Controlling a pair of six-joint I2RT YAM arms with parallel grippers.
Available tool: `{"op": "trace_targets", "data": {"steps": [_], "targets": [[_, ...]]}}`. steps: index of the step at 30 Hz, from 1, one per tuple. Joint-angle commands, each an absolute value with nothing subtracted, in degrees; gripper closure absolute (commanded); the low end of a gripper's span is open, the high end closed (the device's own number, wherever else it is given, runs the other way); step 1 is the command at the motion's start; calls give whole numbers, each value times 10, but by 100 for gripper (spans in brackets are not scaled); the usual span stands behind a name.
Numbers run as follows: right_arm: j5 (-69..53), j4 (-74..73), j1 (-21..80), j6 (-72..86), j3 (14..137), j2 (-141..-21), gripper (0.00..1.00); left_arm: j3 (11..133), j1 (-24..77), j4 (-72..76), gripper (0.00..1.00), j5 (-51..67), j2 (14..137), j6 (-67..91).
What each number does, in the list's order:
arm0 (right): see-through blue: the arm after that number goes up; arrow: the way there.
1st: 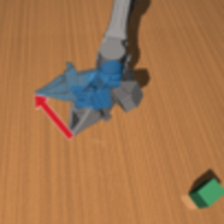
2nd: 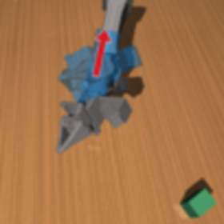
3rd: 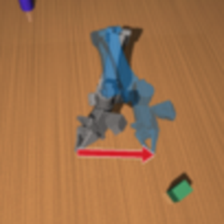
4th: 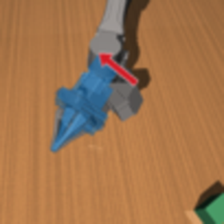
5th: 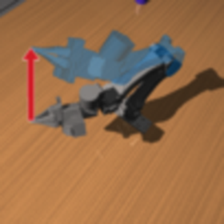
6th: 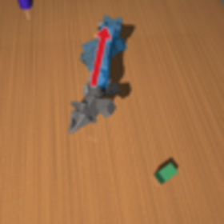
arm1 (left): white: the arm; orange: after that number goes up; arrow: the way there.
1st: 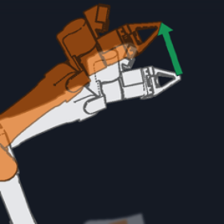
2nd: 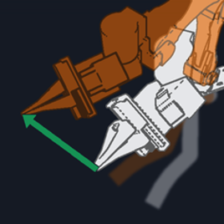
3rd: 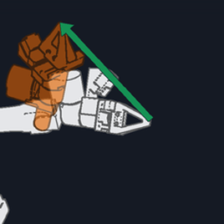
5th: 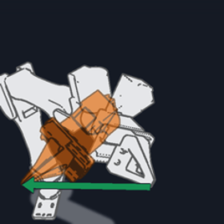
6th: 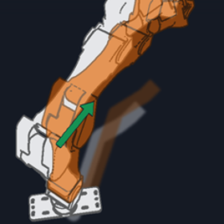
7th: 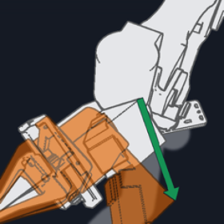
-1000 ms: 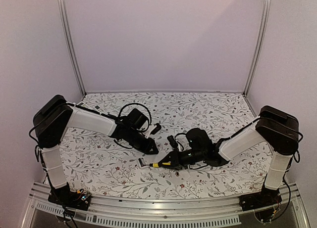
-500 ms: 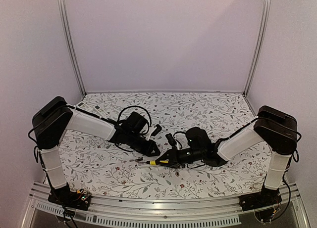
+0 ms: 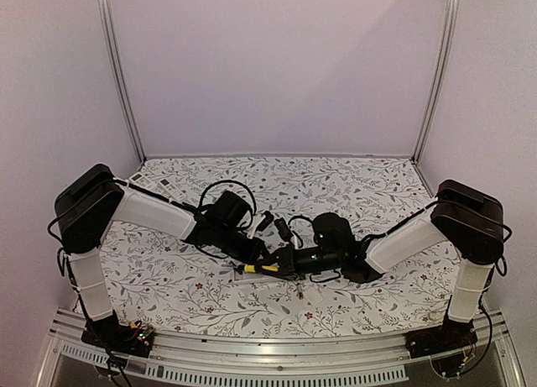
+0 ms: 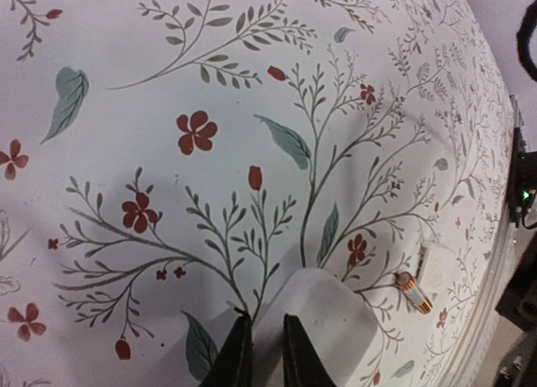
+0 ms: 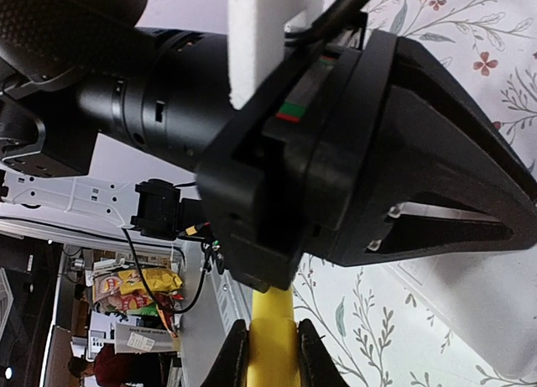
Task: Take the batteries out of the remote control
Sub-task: Remove the battery from the remote control without the battery cover.
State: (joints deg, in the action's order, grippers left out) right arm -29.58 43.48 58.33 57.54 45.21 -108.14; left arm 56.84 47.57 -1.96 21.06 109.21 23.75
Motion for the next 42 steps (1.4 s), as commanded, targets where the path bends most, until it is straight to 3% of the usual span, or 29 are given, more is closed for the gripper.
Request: {"op": "trace_targets", "data": {"steps": [1,6,19,32,42], "targets": [[-232,320,596,527,468,-1042,100,533,495,-132,88,178,1123,237],[-169,207,604,466,490,-1009,100,535,495,-130,88,179,1122,239],[-114,92,615,413,538,-1024,100,539,495,-136,88,174,1116,239],[-136,79,626,394,575,-1067,100,542,495,-138,88,173,1116,239],[-211,165,642,403,570,-1052,100,544,495,-137,88,171,1116,242]]}}
